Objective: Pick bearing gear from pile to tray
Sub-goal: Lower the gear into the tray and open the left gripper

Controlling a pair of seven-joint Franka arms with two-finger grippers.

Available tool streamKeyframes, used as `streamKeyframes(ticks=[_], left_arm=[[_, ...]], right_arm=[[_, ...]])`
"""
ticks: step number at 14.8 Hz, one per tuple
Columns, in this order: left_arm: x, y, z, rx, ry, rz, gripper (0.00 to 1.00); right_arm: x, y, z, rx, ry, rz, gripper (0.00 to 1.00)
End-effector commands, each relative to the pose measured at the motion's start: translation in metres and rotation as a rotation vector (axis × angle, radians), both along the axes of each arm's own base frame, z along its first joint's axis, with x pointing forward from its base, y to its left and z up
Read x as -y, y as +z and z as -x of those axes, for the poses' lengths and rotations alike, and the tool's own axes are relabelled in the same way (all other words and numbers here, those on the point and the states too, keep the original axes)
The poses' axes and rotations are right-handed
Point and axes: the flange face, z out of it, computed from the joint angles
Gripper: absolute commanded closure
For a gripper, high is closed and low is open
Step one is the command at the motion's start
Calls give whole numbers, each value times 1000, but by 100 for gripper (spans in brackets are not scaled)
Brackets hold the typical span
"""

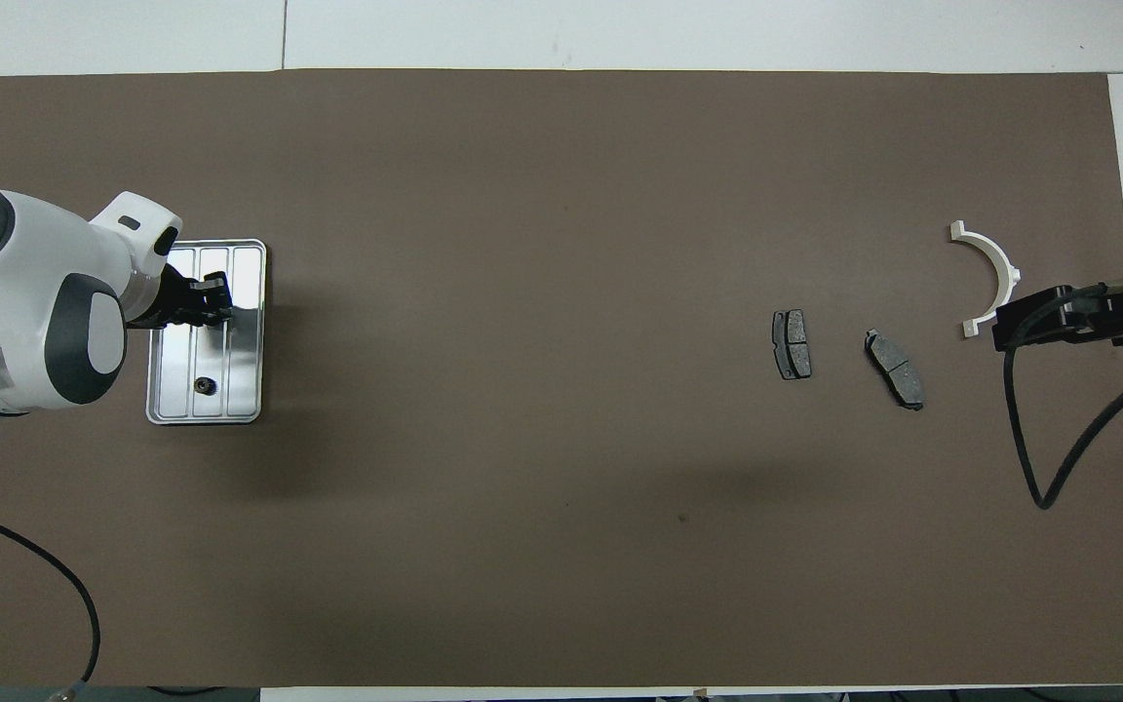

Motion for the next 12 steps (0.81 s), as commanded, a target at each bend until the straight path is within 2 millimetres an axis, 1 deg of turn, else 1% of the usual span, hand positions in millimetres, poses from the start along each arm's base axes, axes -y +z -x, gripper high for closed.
streamKeyframes(ticks=[1, 4, 6, 7, 12], left_arm=[[-4, -2, 5, 19, -30, -5, 100], [-5, -3, 5, 18, -42, -6, 100], [-14, -4, 5, 16, -30, -6, 100], [-14, -4, 5, 18, -30, -6, 100], [-13, -3, 5, 20, -31, -5, 99]], right_arm=[[2, -1, -2, 10, 17, -4, 0], [0, 0, -3, 15, 20, -4, 0], [-3, 0, -4, 25, 24, -5, 0], [-3, 1, -5, 34, 24, -5, 0], [6, 2, -8, 53, 12, -5, 0]])
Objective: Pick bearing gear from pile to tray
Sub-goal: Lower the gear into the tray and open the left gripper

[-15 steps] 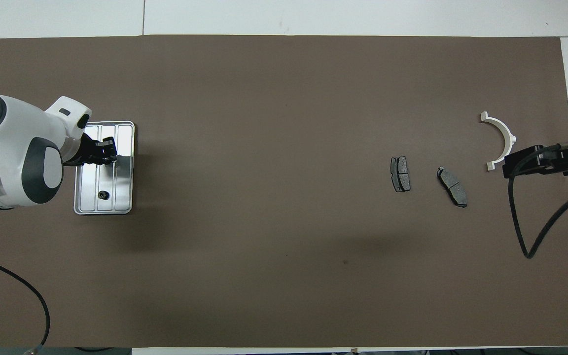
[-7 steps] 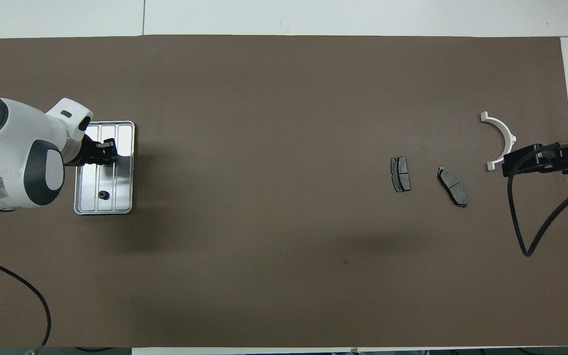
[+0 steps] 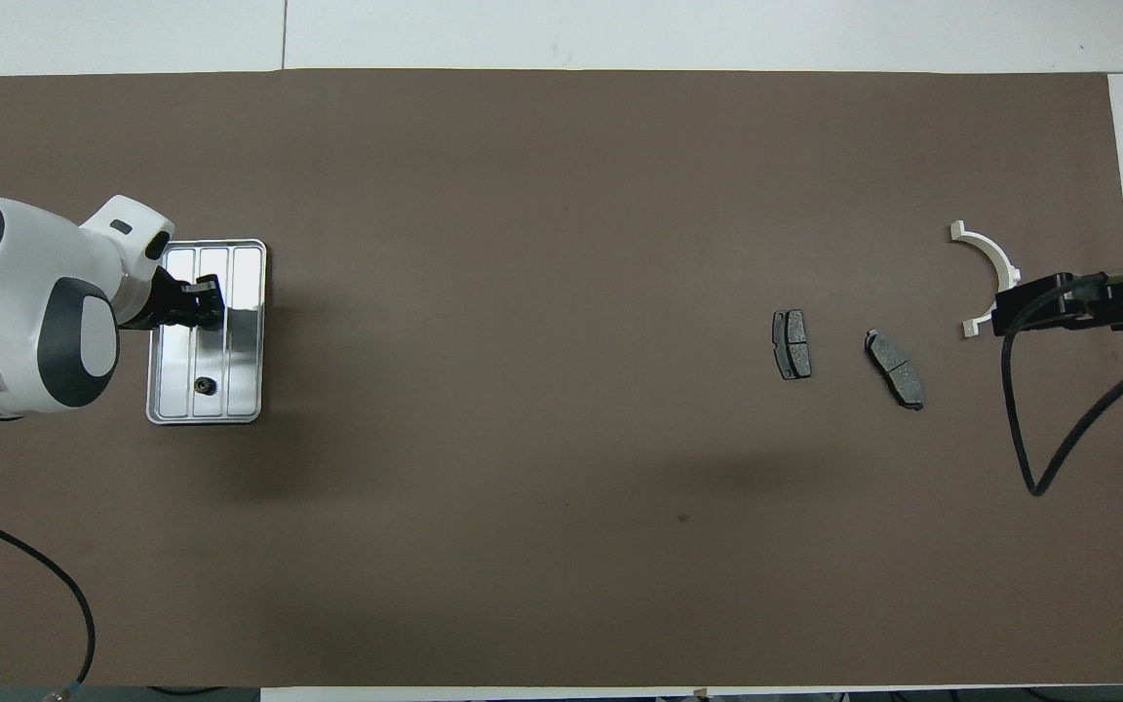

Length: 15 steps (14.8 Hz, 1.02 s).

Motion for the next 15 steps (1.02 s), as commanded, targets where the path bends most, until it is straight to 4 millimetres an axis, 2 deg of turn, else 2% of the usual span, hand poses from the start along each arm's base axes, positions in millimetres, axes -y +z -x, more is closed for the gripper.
streamKeyframes(ticks=[1, 2, 3, 4, 6, 7, 9, 11, 15], left_arm=[[-2, -1, 4, 11, -14, -4, 99], [-2, -1, 4, 13, -14, -4, 98], [-2, -1, 4, 13, -14, -5, 90], [-2, -3, 5, 13, -13, -5, 66], [-2, -4, 7, 7, -15, -4, 5], [-2, 0, 5, 2, -14, -4, 0], [-1, 20, 4, 2, -15, -3, 0], [-3, 62, 8, 8, -14, -1, 0], [0, 142, 34, -43, -22, 5, 0]], right_arm=[[6, 0, -3, 14, 12, -4, 0], [6, 0, -2, 13, 11, -4, 0], [5, -1, -2, 11, 12, -4, 0], [5, -1, -2, 11, 11, -4, 0], [5, -1, -2, 10, 12, -4, 0], [5, -1, -2, 10, 12, -4, 0], [6, -2, -1, 5, 11, -3, 0], [6, -2, -1, 1, 11, -3, 0], [5, -2, 0, -2, 11, -5, 0]])
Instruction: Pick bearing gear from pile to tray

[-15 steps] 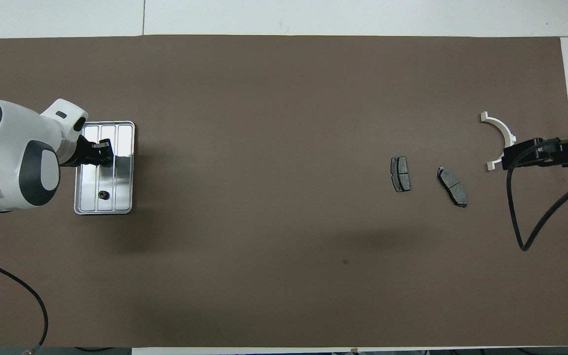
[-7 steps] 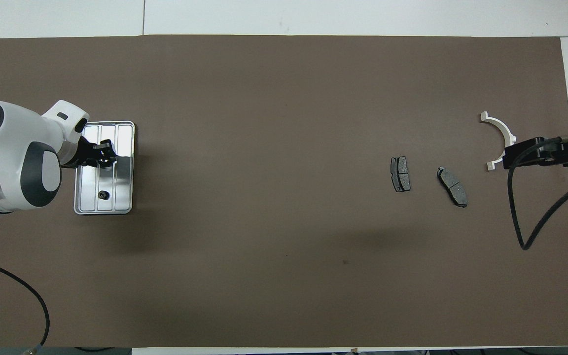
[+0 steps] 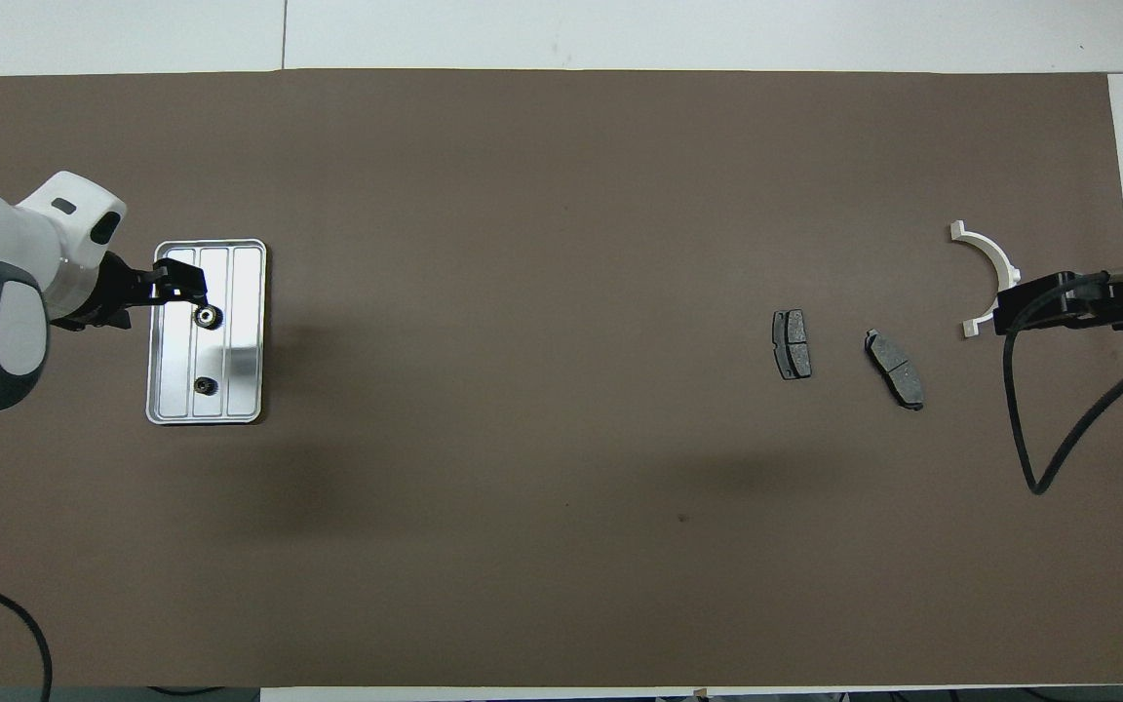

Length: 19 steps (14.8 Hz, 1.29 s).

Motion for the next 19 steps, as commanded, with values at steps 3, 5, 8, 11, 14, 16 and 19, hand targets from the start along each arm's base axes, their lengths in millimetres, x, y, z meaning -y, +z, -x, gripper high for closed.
streamKeyframes(ticks=[3, 5, 8, 11, 14, 16, 19], left_arm=[[-2, 102, 26, -69, -21, 0, 0], [2, 140, 30, -84, -29, 1, 0], [0, 149, 31, -89, -26, 1, 0], [8, 145, 26, -91, -30, 0, 0], [-2, 144, 27, -95, -10, 0, 0], [-5, 158, 28, -103, -18, 1, 0], [0, 185, 27, -67, -28, 7, 0]], right_arm=[[4, -1, 0, 1, 13, -5, 0], [4, -2, 0, 1, 13, -5, 0], [5, -3, 0, -1, 11, -5, 0], [8, -2, 1, -1, 6, -5, 0], [8, -3, 1, -4, 8, -5, 0], [8, -2, 1, -2, 6, -5, 0], [8, -3, 1, -4, 6, -5, 0]])
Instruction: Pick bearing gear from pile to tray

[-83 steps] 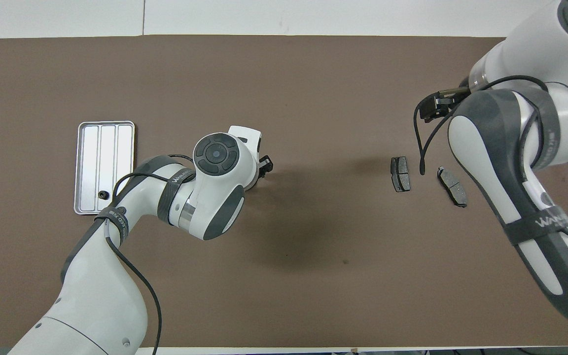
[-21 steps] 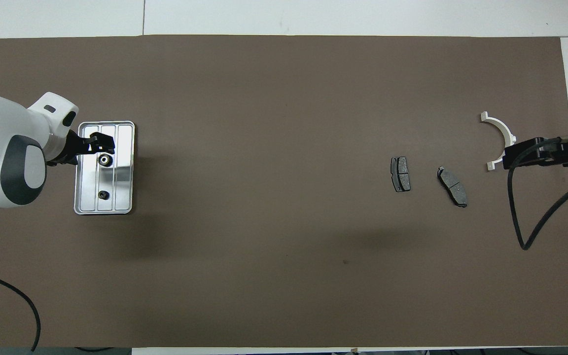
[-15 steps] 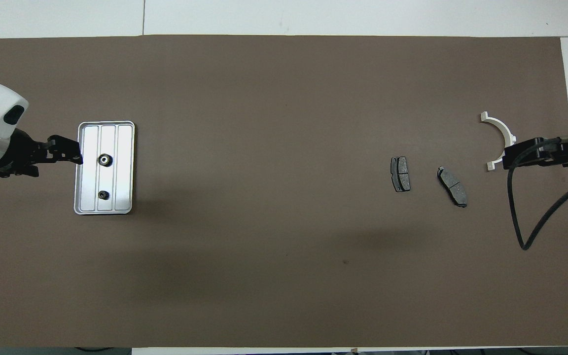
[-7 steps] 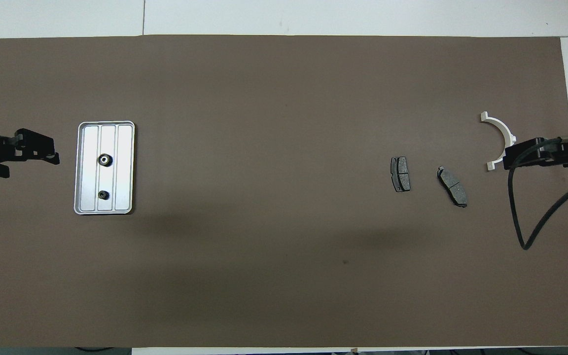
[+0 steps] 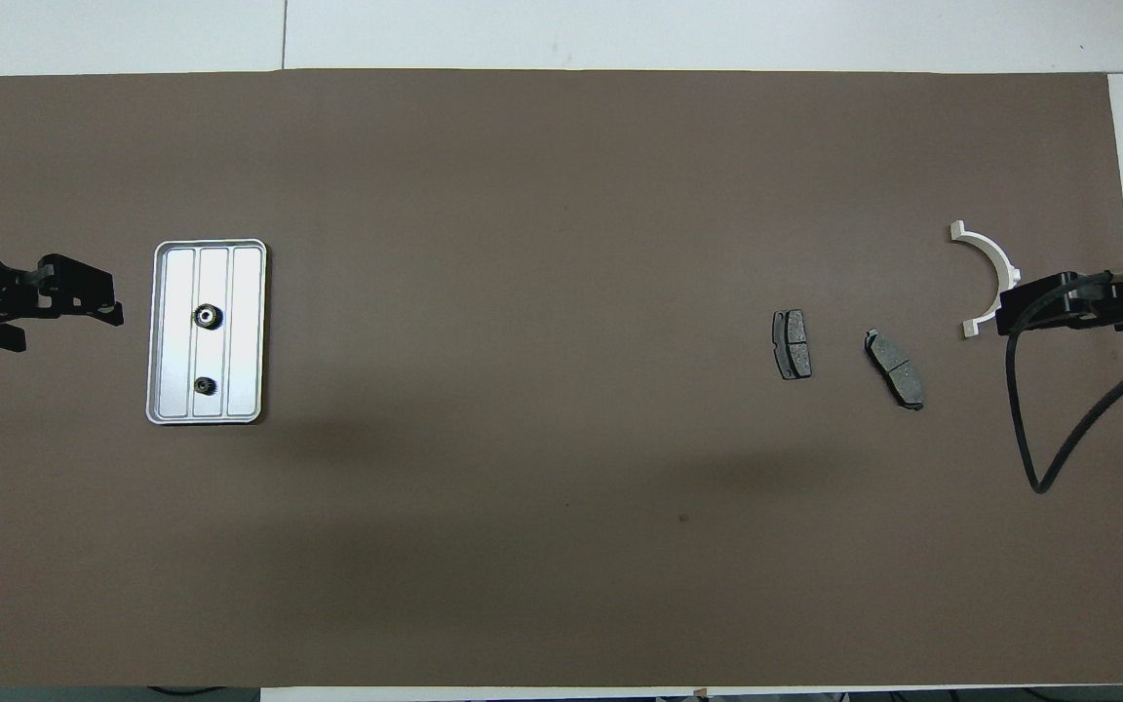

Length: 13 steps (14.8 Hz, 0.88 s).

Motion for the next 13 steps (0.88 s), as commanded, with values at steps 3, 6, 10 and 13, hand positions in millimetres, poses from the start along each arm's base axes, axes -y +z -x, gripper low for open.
streamKeyframes(ticks=[3, 6, 10, 13], left_arm=[[2, 19, -1, 1, -17, -1, 0], [9, 23, 1, 10, -31, -2, 0], [8, 23, 0, 16, -35, -8, 0], [10, 23, 1, 13, -43, -9, 0]], right_arm=[[5, -2, 2, -2, 13, -5, 0], [5, -3, 2, -4, 12, -5, 0], [5, -3, 2, -4, 12, -5, 0], [5, -3, 2, -4, 13, -5, 0]])
